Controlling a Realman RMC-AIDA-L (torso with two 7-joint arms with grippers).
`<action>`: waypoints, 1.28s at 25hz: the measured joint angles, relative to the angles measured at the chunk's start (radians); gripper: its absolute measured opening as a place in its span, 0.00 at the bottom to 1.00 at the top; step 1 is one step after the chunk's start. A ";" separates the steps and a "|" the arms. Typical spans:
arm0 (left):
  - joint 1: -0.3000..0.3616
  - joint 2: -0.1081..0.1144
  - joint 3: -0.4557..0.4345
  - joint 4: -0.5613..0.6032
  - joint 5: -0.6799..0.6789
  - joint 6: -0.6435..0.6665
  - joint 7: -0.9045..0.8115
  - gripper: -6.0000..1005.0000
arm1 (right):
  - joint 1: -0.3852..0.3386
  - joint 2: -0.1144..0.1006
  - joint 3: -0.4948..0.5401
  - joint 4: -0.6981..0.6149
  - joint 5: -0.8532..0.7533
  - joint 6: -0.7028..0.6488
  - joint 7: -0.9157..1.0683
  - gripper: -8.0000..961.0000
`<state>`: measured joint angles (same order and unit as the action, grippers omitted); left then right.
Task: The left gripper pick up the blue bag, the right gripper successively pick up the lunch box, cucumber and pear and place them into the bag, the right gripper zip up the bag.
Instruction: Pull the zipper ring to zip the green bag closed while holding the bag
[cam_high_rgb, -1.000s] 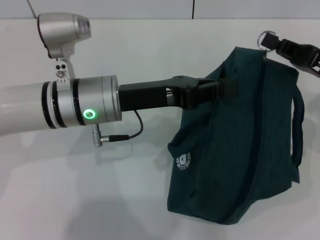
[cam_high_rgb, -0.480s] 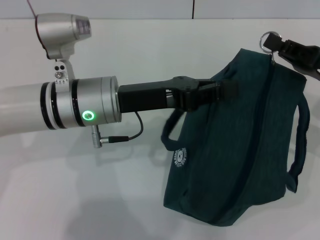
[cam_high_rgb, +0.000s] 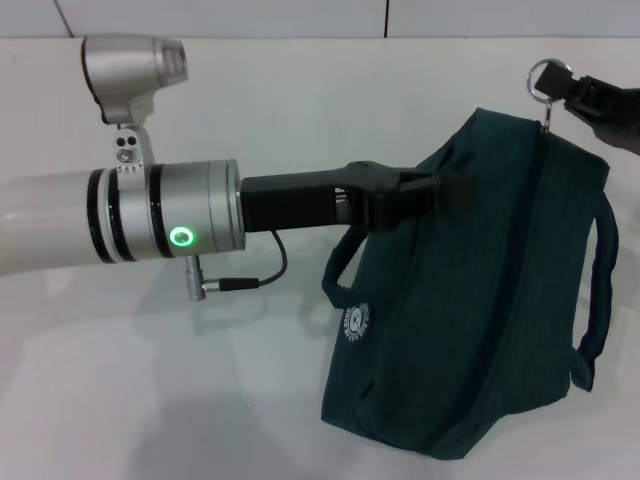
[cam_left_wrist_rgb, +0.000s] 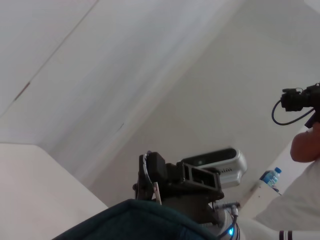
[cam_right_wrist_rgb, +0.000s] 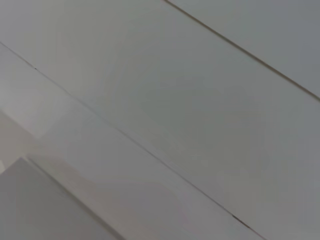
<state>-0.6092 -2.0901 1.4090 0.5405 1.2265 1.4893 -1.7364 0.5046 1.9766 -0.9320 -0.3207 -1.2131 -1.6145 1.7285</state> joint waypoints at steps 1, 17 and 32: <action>0.000 0.000 0.004 0.000 0.000 0.000 0.000 0.05 | -0.003 0.000 0.003 0.000 0.000 0.000 0.000 0.01; -0.003 0.001 0.026 0.007 0.002 0.014 0.000 0.07 | -0.020 -0.004 0.015 0.000 0.001 0.004 0.000 0.01; -0.004 -0.001 0.027 0.010 -0.040 0.137 0.039 0.08 | -0.019 0.006 0.009 0.010 -0.005 0.032 0.000 0.01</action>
<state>-0.6129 -2.0908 1.4362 0.5508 1.1869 1.6266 -1.6978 0.4855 1.9826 -0.9226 -0.3102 -1.2181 -1.5825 1.7288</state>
